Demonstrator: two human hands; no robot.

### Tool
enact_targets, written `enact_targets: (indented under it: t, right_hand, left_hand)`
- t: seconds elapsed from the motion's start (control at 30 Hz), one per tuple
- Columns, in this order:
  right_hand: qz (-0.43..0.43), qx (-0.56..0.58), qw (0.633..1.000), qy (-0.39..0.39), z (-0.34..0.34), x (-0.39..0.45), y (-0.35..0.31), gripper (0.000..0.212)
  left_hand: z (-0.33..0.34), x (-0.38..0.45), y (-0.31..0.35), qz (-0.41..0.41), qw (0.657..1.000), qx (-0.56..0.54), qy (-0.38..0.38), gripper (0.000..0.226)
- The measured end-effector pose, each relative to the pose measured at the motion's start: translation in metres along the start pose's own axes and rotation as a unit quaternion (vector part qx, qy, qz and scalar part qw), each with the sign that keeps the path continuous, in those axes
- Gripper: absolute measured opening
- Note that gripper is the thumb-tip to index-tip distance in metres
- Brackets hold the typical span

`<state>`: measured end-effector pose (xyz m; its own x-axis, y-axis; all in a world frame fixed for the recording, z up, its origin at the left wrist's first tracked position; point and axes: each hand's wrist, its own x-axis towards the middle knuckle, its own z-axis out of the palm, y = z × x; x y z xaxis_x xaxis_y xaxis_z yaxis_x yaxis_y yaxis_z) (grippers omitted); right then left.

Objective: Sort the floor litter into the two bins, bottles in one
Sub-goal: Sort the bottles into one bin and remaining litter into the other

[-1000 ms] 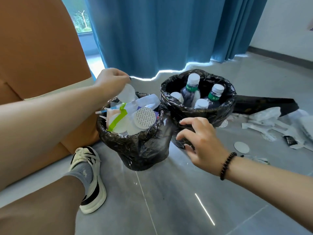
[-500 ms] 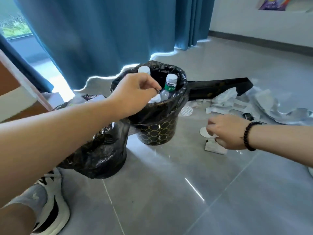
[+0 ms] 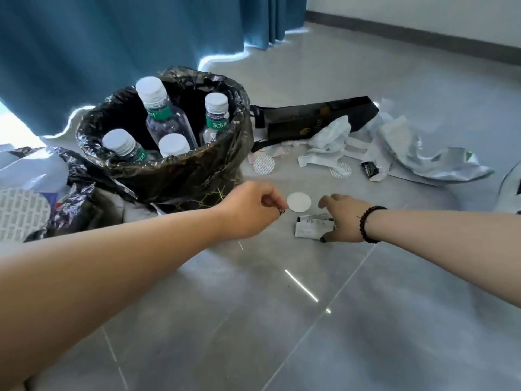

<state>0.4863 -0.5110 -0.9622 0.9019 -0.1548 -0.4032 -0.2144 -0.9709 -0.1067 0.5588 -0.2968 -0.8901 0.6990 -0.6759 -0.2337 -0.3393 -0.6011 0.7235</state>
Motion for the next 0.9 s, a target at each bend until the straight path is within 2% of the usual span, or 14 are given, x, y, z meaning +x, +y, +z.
enact_targets:
  t: [0.1,0.2,0.3,0.4,0.47,0.53,0.57,0.63,0.7,0.77,0.87,0.9]
  right_hand:
    - [0.007,-0.001,1.0,0.016,0.012,0.011,-0.002,0.076]
    - [0.01,0.018,1.0,0.012,0.021,0.018,0.0,0.051]
    - [0.008,0.133,0.99,0.041,0.027,0.018,0.003,0.026]
    - [0.008,0.256,0.964,0.065,0.021,0.01,-0.001,0.019]
    - [0.007,0.339,0.939,0.067,0.017,0.006,-0.003,0.018]
    - [0.005,0.401,0.914,0.07,0.015,0.004,-0.003,0.02]
    - [-0.001,0.413,0.909,0.062,0.015,0.005,-0.002,0.019]
    - [-0.031,0.389,0.921,0.017,0.013,0.009,-0.002,0.016]
    - [-0.065,0.294,0.953,-0.013,0.005,0.022,0.009,0.019]
    - [-0.056,0.219,0.973,0.04,-0.008,0.043,0.03,0.032]
    - [0.015,0.158,0.973,0.165,-0.019,0.069,0.071,0.057]
    - [0.042,0.125,0.975,0.181,-0.017,0.074,0.085,0.062]
  left_hand:
    - [0.013,0.008,-0.006,-0.042,0.999,-0.035,0.003,0.019]
    - [0.029,0.011,-0.02,-0.083,0.995,-0.064,-0.005,0.017]
    - [0.041,0.015,-0.034,-0.125,0.991,-0.042,-0.002,0.026]
    - [0.056,0.022,-0.044,-0.172,0.983,-0.064,0.023,0.048]
    - [0.068,0.024,-0.048,-0.218,0.958,-0.186,0.029,0.053]
    - [0.084,0.024,-0.052,-0.262,0.895,-0.361,0.002,0.041]
    - [0.091,0.025,-0.052,-0.264,0.872,-0.413,-0.007,0.033]
    - [0.104,0.025,-0.051,-0.253,0.867,-0.428,0.017,0.022]
    - [0.115,0.029,-0.046,-0.245,0.873,-0.417,0.068,0.013]
    - [0.119,0.033,-0.04,-0.247,0.862,-0.432,0.095,0.01]
    - [0.124,0.036,-0.038,-0.246,0.842,-0.466,0.114,0.012]
    - [0.125,0.038,-0.038,-0.242,0.835,-0.48,0.115,0.012]
